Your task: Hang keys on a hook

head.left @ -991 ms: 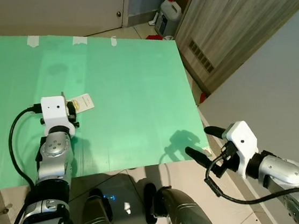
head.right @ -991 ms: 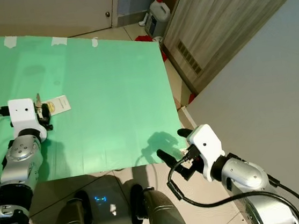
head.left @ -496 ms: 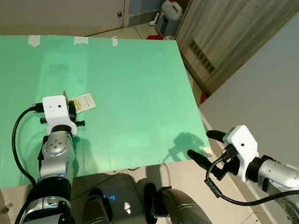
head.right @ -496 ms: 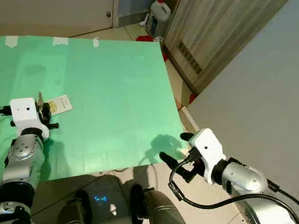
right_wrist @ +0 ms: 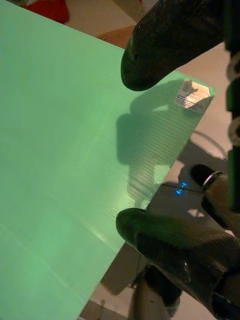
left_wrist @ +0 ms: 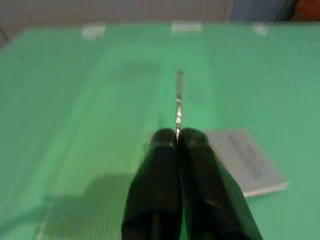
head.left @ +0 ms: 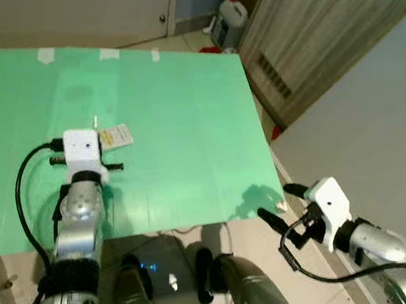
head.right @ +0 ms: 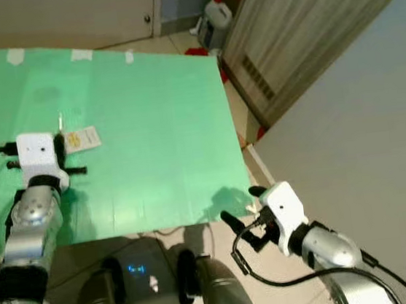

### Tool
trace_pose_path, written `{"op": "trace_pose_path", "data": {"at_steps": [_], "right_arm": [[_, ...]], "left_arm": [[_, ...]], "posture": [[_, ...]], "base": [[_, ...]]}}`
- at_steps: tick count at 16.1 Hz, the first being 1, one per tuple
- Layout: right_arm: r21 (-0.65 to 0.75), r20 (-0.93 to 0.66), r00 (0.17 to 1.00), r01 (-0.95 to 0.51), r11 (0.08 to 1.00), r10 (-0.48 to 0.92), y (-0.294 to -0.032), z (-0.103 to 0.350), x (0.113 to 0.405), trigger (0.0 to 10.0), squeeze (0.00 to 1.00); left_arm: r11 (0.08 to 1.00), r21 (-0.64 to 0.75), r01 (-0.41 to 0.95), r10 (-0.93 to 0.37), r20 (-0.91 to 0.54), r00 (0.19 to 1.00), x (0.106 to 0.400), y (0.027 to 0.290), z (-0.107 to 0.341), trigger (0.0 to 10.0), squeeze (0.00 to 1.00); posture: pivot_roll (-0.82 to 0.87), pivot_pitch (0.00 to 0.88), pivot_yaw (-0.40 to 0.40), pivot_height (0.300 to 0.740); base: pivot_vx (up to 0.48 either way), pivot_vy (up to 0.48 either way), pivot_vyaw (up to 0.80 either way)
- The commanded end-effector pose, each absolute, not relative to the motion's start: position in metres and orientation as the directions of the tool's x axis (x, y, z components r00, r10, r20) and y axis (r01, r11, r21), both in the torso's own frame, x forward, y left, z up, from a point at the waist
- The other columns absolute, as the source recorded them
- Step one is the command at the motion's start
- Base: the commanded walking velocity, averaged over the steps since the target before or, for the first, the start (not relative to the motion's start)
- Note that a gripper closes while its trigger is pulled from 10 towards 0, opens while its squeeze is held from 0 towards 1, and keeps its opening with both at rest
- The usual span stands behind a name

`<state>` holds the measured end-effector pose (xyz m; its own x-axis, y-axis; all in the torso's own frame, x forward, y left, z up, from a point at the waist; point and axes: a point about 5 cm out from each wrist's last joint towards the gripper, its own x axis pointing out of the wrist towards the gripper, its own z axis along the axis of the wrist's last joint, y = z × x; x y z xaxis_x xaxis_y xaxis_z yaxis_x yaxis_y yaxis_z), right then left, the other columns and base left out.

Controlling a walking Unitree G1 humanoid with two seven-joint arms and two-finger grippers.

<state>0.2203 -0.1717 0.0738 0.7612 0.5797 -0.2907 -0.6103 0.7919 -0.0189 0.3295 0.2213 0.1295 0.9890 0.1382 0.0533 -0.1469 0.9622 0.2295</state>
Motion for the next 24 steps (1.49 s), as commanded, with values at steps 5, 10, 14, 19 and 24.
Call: {"op": "trace_pose_path", "data": {"at_steps": [5,10,14,19,24], "right_arm": [[-0.063,-0.238,0.830,-0.531,0.845,0.504,-0.172,0.076,0.242,10.0,0.00],[-0.089,-0.062,0.904,-0.427,0.900,0.423,-0.139,0.111,0.291,10.0,0.00],[-0.082,-0.041,0.916,-0.401,0.912,0.399,-0.136,0.112,0.296,10.0,0.00],[-0.058,-0.029,0.928,-0.373,0.926,0.372,-0.136,0.107,0.289,10.0,0.00],[-0.072,-0.020,0.933,-0.360,0.930,0.359,-0.137,0.107,0.283,10.0,0.00]], "left_arm": [[0.974,0.219,-0.054,0.027,0.124,0.992,0.330,0.206,0.162,0.0,0.00],[0.959,0.213,0.189,-0.224,0.159,0.961,0.335,0.173,0.198,0.0,0.00],[0.968,0.203,0.146,-0.174,0.124,0.977,0.339,0.175,0.189,0.0,0.00],[0.956,0.157,0.249,-0.266,0.098,0.959,0.334,0.161,0.187,0.0,0.00],[0.942,0.140,0.307,-0.317,0.061,0.946,0.329,0.141,0.167,0.0,0.00]], "posture": [[-0.03,0.239,-0.195,0.710],[0.03,0.150,-0.122,0.710],[0.02,0.143,-0.094,0.710],[-0.02,0.140,-0.058,0.710],[-0.06,0.139,-0.050,0.710]], "base": [[0.000,0.000,0.00],[0.000,0.000,0.00],[0.000,0.000,0.00],[0.000,0.000,0.00],[0.000,0.000,0.00]]}}
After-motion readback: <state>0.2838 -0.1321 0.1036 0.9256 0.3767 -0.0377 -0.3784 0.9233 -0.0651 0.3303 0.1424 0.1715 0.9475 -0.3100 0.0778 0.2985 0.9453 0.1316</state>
